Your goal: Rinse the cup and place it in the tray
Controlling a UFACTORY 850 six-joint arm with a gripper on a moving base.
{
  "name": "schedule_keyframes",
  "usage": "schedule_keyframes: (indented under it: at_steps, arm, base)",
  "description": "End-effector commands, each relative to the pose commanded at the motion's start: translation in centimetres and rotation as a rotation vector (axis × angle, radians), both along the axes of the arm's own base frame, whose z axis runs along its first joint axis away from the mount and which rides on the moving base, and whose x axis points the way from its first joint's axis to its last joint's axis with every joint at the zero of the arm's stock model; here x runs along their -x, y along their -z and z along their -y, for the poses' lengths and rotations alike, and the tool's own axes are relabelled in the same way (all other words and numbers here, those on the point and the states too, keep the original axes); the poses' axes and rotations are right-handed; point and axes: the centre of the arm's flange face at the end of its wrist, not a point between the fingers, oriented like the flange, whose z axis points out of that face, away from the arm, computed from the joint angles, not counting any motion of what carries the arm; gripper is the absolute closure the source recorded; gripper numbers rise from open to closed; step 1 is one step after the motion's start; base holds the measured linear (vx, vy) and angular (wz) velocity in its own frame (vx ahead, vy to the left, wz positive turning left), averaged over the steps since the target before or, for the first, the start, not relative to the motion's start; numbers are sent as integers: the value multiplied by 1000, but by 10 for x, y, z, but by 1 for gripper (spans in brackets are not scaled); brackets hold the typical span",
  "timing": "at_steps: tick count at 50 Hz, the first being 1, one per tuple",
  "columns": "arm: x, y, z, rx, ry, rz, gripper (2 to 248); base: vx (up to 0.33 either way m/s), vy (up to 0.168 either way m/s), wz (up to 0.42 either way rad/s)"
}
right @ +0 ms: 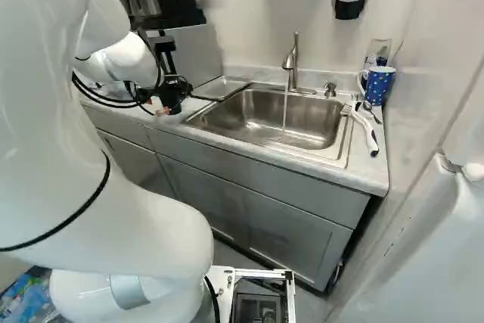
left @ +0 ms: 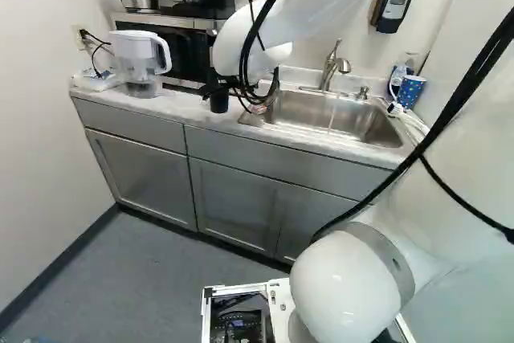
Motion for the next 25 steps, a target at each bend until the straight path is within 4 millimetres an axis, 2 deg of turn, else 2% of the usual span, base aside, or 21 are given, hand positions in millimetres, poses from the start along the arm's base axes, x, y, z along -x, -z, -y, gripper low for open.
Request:
schedule_keyframes:
  at_steps: [25]
  arm:
    - [-7,18,-7,-25,-9,65,3]
  base:
    - [0,0,0]
